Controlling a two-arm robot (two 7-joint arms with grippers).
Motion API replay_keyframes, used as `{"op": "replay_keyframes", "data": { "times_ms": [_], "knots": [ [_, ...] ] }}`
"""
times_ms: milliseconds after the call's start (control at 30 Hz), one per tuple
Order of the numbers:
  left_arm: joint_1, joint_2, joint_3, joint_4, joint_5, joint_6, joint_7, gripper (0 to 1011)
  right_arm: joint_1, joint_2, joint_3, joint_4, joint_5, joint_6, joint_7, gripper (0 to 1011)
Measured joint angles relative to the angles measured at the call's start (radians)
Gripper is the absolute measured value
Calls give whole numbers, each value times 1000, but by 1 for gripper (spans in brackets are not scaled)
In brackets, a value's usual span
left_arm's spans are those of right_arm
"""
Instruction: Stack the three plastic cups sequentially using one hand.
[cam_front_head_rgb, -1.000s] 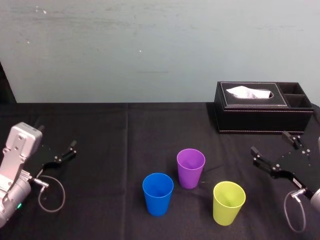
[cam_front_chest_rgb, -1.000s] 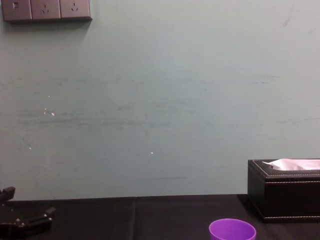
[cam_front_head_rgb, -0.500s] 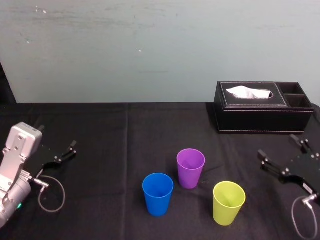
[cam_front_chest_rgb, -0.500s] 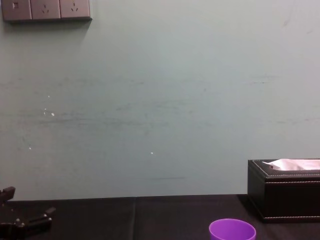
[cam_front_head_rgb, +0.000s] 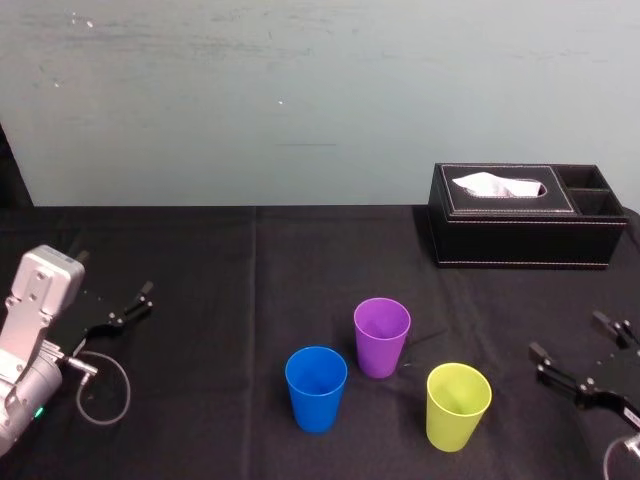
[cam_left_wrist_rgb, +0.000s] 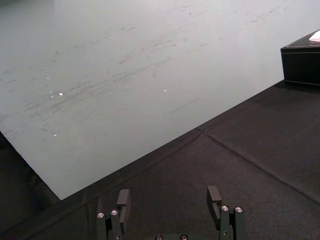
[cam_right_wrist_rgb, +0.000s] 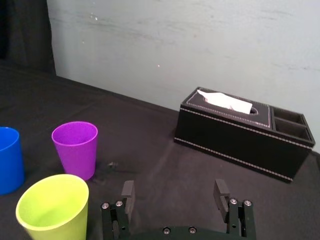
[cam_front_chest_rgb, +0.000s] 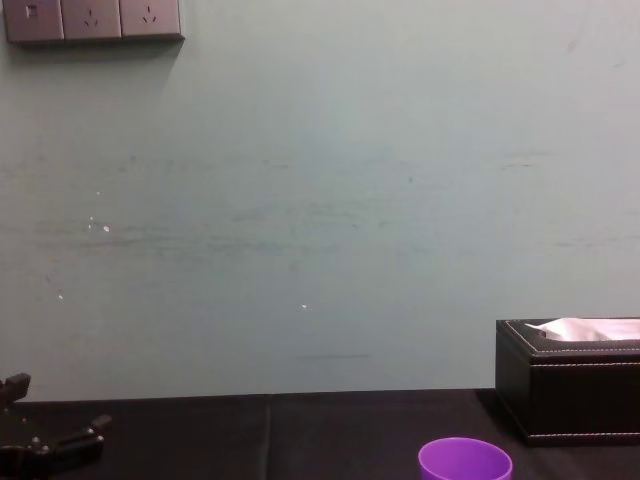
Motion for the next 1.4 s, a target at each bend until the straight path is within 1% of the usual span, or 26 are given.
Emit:
{"op": "replay_keyframes", "data": {
  "times_ms": [67, 167, 200, 267, 433, 633, 767, 833, 933, 1033, 1200, 1233, 1400],
  "knots": [
    [0, 0, 0, 0, 0, 0, 0, 1000, -26, 5, 21, -22, 10, 17, 0, 1003],
    [0, 0, 0, 0, 0, 0, 0, 1000, -49, 10, 42, -47, 22, 34, -1, 1003],
    [0, 0, 0, 0, 0, 0, 0, 1000, -65, 13, 56, -63, 29, 46, 0, 1003],
    [0, 0, 0, 0, 0, 0, 0, 1000, -80, 16, 68, -79, 34, 57, 3, 1003],
    [0, 0, 0, 0, 0, 0, 0, 1000, -122, 22, 90, -113, 42, 93, 13, 1003],
    [0, 0, 0, 0, 0, 0, 0, 1000, -167, 24, 112, -137, 48, 131, 17, 1003],
    [0, 0, 0, 0, 0, 0, 0, 1000, -203, 25, 121, -158, 62, 180, 30, 1003],
    [0, 0, 0, 0, 0, 0, 0, 1000, -210, 26, 121, -163, 64, 195, 36, 1003],
    [0, 0, 0, 0, 0, 0, 0, 1000, -218, 25, 106, -170, 64, 222, 56, 1003],
    [0, 0, 0, 0, 0, 0, 0, 1000, -218, 23, 93, -171, 61, 231, 67, 1003],
    [0, 0, 0, 0, 0, 0, 0, 1000, -199, 15, 57, -171, 40, 247, 93, 1003],
    [0, 0, 0, 0, 0, 0, 0, 1000, -189, 10, 45, -168, 32, 251, 100, 1003],
    [0, 0, 0, 0, 0, 0, 0, 1000, -158, -8, 13, -156, 10, 258, 116, 1003]
  ]
}}
